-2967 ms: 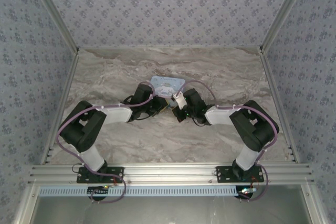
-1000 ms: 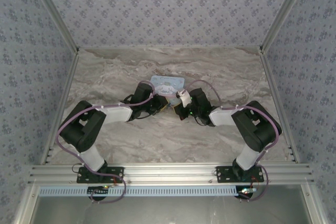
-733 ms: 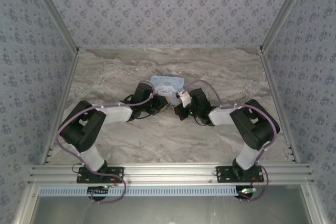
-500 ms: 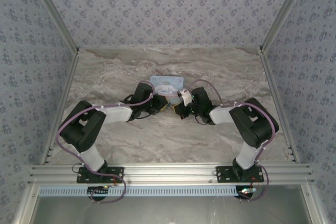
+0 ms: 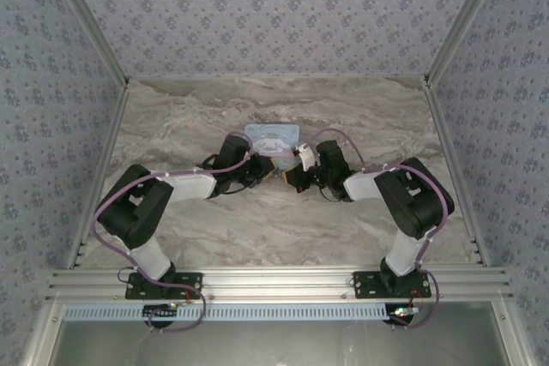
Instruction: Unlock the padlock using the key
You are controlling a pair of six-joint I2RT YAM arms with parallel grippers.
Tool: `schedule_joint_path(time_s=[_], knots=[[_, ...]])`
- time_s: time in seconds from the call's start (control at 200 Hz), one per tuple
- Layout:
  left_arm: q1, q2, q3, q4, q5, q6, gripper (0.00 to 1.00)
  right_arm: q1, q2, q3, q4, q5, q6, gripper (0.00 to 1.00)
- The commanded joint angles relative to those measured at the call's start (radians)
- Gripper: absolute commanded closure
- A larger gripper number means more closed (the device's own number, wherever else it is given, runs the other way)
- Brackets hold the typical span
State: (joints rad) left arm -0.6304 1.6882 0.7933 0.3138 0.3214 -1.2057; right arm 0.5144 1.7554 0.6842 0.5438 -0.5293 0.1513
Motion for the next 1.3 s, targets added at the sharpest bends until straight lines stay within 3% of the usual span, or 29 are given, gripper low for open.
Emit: schedule_joint_path(time_s=[0.0, 0.605, 0.869, 1.134, 1.294], knots=[[-0.022, -0.039, 0.033, -0.011, 0.068, 0.004, 0.81, -0.001, 0.008, 0.049, 0.072, -0.004, 0.023, 1.00], [-0.031, 0.007, 0.057, -0.013, 0.086, 0.000, 0.81, 0.024, -0.010, 0.086, 0.104, 0.000, 0.050, 1.00], [-0.031, 0.054, 0.056, 0.028, 0.083, -0.015, 0.80, 0.031, 0.001, -0.033, 0.137, 0.039, 0.082, 1.00], [-0.030, 0.088, 0.033, 0.075, 0.068, -0.032, 0.74, 0.042, 0.004, -0.084, 0.165, 0.087, 0.129, 1.00], [-0.030, 0.078, 0.013, 0.074, 0.046, -0.029, 0.65, 0.047, 0.006, -0.108, 0.167, 0.103, 0.161, 1.00]])
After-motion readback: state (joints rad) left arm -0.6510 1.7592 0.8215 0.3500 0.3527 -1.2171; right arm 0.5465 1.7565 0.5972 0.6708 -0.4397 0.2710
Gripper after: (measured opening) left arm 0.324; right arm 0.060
